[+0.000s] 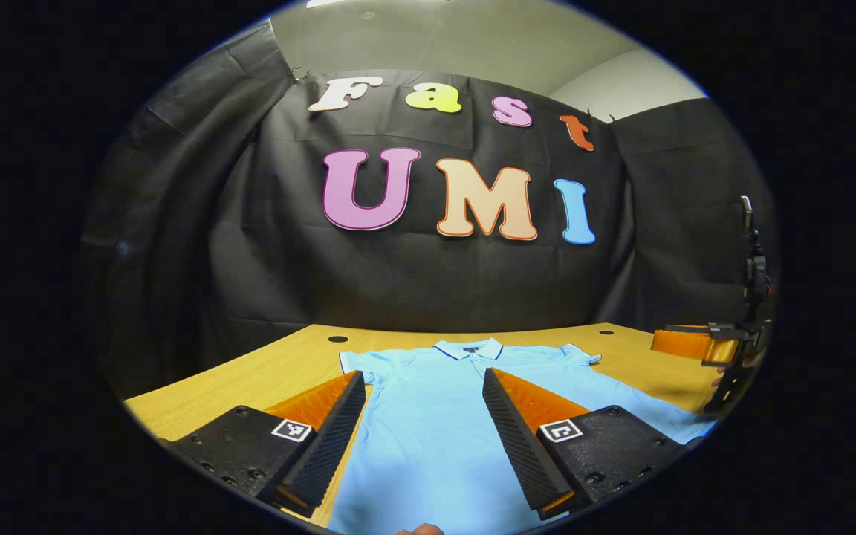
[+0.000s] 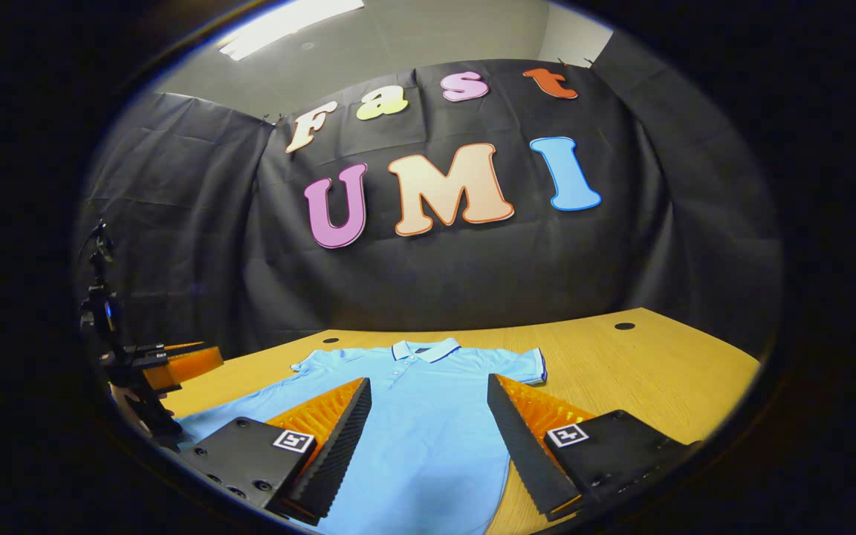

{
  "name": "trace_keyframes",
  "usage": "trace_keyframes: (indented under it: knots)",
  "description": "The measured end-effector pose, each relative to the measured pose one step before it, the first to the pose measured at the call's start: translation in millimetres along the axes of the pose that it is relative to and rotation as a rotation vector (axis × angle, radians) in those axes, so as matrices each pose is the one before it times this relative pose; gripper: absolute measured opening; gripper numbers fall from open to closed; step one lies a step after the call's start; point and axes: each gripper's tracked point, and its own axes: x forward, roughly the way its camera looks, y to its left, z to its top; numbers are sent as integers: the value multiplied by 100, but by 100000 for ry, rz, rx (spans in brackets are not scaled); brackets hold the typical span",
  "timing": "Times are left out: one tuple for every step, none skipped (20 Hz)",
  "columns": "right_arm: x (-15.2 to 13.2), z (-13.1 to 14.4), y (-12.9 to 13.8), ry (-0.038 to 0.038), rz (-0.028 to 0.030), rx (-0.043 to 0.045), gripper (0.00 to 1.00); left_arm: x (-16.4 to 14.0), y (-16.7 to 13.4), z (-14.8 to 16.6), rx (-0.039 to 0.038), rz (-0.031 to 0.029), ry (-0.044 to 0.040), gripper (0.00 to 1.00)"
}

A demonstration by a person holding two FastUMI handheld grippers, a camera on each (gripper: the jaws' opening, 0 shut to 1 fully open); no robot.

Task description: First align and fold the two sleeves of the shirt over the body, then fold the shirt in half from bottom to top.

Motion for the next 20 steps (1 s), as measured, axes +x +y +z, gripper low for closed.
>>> trace_keyframes:
  knots:
    - [749, 355, -648, 2059, -1388, 219, 98, 14, -40, -117, -175, -175, 151, 95]
    - [776, 344, -764, 1891, -1008, -292, 97, 45, -39, -177, -241, -150, 629, 95]
    - [1023, 307, -795, 2213, -1177, 108, 97, 88, 95, -151, -344, 147, 487, 95]
    - [966, 224, -705, 1984, -1250, 1186, 97, 64, -7, -231, -635, 14, 848, 95]
    - [1048, 299, -864, 1909, -1649, 1458, 97, -10, -102, -163, -513, -472, 588, 95]
    - [1218, 250, -720, 1932, -1009, 1844, 97, -9, 27, -16, -239, 29, 306, 95]
    - [1432, 165, -684, 2168, -719, 982, 97, 9, 260, -10, -15, 314, 139, 95]
    - [1257, -54, -987, 2881, -2055, -306, 97, 39, 195, 52, 271, 403, 90, 95]
    - [1440, 68, -1306, 2236, -3022, -1329, 97, -24, 258, 0, 285, 688, 2, 95]
    - [1557, -27, -1276, 2074, -3289, -1782, 97, 12, 290, 196, 78, 619, -504, 95]
    - [1475, -209, -801, 2824, -1624, -1817, 98, -36, 237, 48, -155, 651, -301, 95]
    - [1386, -364, -505, 2913, -1169, -354, 97, 97, 78, -66, -533, 315, 253, 95]
    - [1320, -234, -214, 3155, -216, 384, 97, 80, -70, -224, -526, -369, 647, 95]
    - [1224, -178, 118, 2320, 817, 117, 97, 103, 23, -246, -284, -56, 637, 95]
    - [1295, -360, -232, 3022, -913, 2, 94, 39, 173, -146, -210, 315, 628, 95]
    - [1359, -544, -55, 3611, -770, 304, 97, 115, 128, -225, -298, 22, 619, 95]
    - [1147, -385, 119, 2739, 76, 140, 97, 80, 105, -257, -435, 353, 701, 95]
    - [1295, -489, -13, 2902, 78, -474, 97, 68, 219, -125, -399, 326, 589, 95]
    - [1203, -332, -226, 2398, -711, -553, 97, 36, 108, -221, -430, 145, 523, 95]
    - [1172, -493, -458, 1877, -1698, -480, 97, 44, 2, 93, -299, -212, 8, 95]
